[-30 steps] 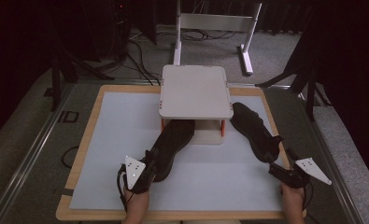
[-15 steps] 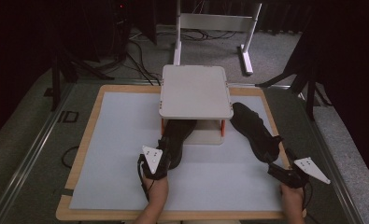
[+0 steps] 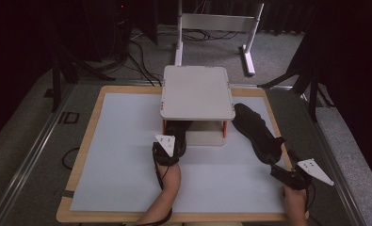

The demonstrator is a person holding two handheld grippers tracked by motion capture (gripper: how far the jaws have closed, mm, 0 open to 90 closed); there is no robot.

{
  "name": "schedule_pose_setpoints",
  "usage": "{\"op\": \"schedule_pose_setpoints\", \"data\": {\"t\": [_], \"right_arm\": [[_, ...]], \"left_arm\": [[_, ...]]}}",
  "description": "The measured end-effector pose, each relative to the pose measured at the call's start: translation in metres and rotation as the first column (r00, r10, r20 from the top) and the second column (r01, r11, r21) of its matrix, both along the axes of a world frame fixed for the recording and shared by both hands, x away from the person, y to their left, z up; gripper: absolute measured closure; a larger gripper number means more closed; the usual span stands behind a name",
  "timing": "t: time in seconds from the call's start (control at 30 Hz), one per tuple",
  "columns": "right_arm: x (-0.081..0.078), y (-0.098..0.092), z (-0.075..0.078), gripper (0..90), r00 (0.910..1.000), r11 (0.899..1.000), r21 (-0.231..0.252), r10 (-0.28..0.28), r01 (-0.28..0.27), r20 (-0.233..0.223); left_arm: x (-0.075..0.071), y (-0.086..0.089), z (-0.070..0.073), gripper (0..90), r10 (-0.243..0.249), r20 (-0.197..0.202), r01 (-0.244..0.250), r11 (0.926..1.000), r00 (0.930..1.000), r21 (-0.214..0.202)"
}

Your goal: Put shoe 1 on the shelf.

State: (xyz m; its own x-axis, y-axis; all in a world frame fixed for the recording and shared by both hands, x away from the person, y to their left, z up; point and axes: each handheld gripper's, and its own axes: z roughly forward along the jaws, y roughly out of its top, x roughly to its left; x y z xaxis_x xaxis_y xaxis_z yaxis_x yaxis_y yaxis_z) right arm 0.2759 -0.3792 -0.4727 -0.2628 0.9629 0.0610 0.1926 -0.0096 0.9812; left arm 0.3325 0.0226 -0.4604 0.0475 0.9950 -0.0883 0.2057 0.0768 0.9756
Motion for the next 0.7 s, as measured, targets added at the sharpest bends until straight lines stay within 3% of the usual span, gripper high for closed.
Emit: {"op": "schedule_pose_setpoints", "data": {"t": [0.13, 0.2, 0.4, 0.5, 0.63, 0.7], "right_arm": [[0.0, 0.0, 0.0, 11.3, 1.0, 1.0, 0.004, 0.002, -0.002, -0.001], [0.0, -0.001, 0.0, 11.3, 1.0, 1.0, 0.008, 0.003, -0.003, -0.003], [0.0, -0.002, 0.0, 11.3, 1.0, 1.0, 0.014, 0.004, -0.004, -0.002], [0.0, -0.002, 0.0, 11.3, 1.0, 1.0, 0.019, 0.006, -0.006, -0.003], [0.0, -0.002, 0.0, 11.3, 1.0, 1.0, 0.023, 0.008, -0.008, -0.002], [0.0, -0.002, 0.0, 11.3, 0.9999, 1.0, 0.023, 0.011, -0.011, -0.002]], "left_arm": [[0.008, -0.003, 0.002, 83.0, 0.011, 0.017, -0.011, 0.9999, 0.9998, -0.006], [0.014, -0.005, 0.0, 83.1, 0.023, 0.042, -0.024, 0.9993, 0.9989, 0.029], [0.033, -0.016, 0.001, 83.0, 0.063, 0.026, -0.064, 0.9969, 0.9977, 0.046], [0.037, -0.018, -0.002, 82.4, 0.063, 0.016, -0.064, 0.9975, 0.9979, 0.031], [0.039, -0.02, -0.009, 82.0, 0.048, 0.014, -0.048, 0.9973, 0.9988, 0.055], [0.04, -0.017, -0.007, 79.4, 0.018, -0.005, -0.018, 0.9995, 0.9998, 0.025]]}}
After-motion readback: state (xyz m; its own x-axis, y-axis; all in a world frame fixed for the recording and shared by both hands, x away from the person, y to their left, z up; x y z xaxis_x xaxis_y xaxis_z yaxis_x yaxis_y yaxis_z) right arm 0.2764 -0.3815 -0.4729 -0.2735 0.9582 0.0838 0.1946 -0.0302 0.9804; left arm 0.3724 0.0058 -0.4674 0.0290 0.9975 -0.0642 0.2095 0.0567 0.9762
